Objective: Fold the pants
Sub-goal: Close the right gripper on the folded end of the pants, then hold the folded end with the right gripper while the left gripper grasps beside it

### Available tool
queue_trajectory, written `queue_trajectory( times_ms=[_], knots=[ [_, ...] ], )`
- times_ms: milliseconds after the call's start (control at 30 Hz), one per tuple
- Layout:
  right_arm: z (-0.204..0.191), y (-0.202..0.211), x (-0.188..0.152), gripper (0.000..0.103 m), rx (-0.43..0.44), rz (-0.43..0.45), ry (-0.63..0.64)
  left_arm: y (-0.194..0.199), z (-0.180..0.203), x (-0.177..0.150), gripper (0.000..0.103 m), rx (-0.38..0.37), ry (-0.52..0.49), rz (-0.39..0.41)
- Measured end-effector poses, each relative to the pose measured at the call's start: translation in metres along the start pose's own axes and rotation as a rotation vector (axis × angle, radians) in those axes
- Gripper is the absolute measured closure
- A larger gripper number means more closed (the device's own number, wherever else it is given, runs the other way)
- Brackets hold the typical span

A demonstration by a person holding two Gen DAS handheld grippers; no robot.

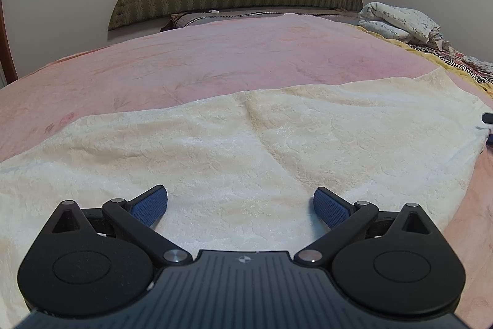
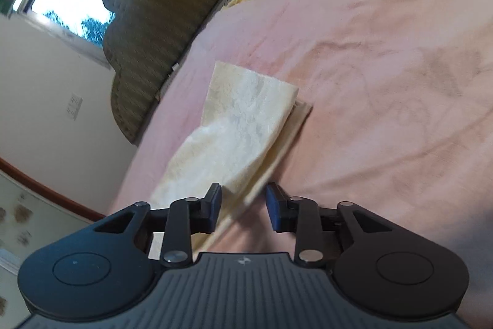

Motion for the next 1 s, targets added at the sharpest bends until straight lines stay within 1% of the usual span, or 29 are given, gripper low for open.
queue_trajectory(
  times_ms=[67,167,267,300,367,433,467,500,533,633,667,733,767,833,900,1000],
  knots=[
    [-0.001,-0.008,0.009,0.071,0.02,0.025,-0.034,0.001,0.0,0.0,0.0,-0.015,0.009,0.006],
    [-0.002,-0.019,0.022,0.071,0.075,0.064,-0.107,0.004,-0.002,0.001,0.001,-0.046,0.032,0.024],
    [-0.005,-0.035,0.035,0.071,0.112,0.088,-0.102,0.008,-0.005,0.004,0.002,-0.086,0.085,0.052],
    [-0.006,-0.039,0.038,0.071,0.113,0.1,-0.096,0.009,-0.007,0.005,0.002,-0.105,0.118,0.062],
    [-0.01,-0.05,0.045,0.071,0.102,0.117,-0.077,0.011,-0.013,0.007,0.002,-0.162,0.223,0.072],
    [-0.014,-0.058,0.05,0.073,0.086,0.121,-0.049,0.013,-0.021,0.009,0.002,-0.214,0.353,0.075],
    [-0.014,-0.061,0.051,0.074,0.061,0.12,-0.036,0.013,-0.025,0.009,0.002,-0.245,0.43,0.058],
    [-0.016,-0.063,0.052,0.079,0.033,0.117,-0.012,0.012,-0.028,0.01,0.002,-0.272,0.479,0.035],
    [-0.017,-0.065,0.053,0.084,0.01,0.117,0.013,0.011,-0.03,0.013,0.002,-0.301,0.506,0.012],
    [-0.027,-0.061,0.049,0.087,-0.024,0.135,0.099,0.009,-0.033,0.02,0.002,-0.397,0.605,-0.04],
    [-0.032,-0.058,0.047,0.087,-0.03,0.146,0.129,0.009,-0.034,0.023,0.002,-0.441,0.655,-0.044],
    [-0.049,-0.049,0.042,0.088,-0.031,0.166,0.214,0.012,-0.032,0.029,0.002,-0.523,0.73,-0.027],
    [-0.059,-0.046,0.038,0.088,-0.031,0.172,0.269,0.013,-0.029,0.032,0.002,-0.556,0.749,-0.015],
    [-0.084,-0.041,0.024,0.088,-0.038,0.18,0.401,0.013,-0.022,0.036,0.002,-0.599,0.767,-0.005],
    [-0.106,-0.039,0.007,0.088,-0.038,0.183,0.516,0.01,-0.015,0.036,0.002,-0.622,0.779,-0.016],
    [-0.132,-0.037,-0.022,0.088,-0.015,0.17,0.649,0.002,-0.001,0.038,0.002,-0.668,0.814,-0.045]
  ],
)
Point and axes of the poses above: each gripper's, at about its wrist camera, not at the fingertips, and y roughly against the way its jaws point, z to its right, x to its top, the point moved 10 cm from there along -y, roughly the way its jaws point, and after that the axes turned 6 degrees about -y, right-handed, at the moved point
